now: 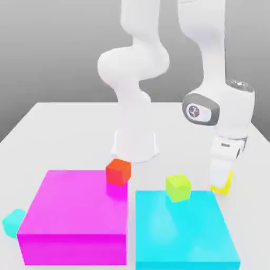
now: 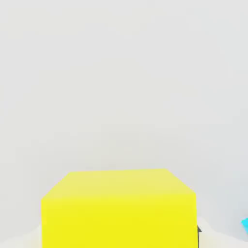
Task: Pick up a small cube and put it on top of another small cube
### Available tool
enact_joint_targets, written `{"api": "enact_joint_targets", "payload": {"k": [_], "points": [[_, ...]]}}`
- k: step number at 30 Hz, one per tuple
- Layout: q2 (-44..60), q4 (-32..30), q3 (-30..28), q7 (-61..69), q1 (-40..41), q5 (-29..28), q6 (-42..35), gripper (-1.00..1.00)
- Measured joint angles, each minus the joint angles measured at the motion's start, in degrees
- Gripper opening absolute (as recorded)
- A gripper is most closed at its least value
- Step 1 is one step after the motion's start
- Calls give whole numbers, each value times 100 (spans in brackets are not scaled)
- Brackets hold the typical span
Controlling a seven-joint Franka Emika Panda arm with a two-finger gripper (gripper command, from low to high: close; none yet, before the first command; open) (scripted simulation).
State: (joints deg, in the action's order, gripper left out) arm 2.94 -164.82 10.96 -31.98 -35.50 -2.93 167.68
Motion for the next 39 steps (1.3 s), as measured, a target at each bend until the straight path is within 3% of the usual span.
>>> {"api": "enact_joint_targets", "payload": {"k": [3,9,16,28,35,39], "points": [[-351,95,-83,21,-164,202,-496,-100],[-245,645,-1137,-865,-214,30,-1035,-100],[51,1526,-2191,-2160,1420,-127,-1743,-100],[571,2914,-3699,-4174,3015,-284,-2855,-100],[524,2519,-4167,-3773,3874,787,-2211,-100],[1075,2429,-3919,-3187,4282,1671,-1574,-100]]}}
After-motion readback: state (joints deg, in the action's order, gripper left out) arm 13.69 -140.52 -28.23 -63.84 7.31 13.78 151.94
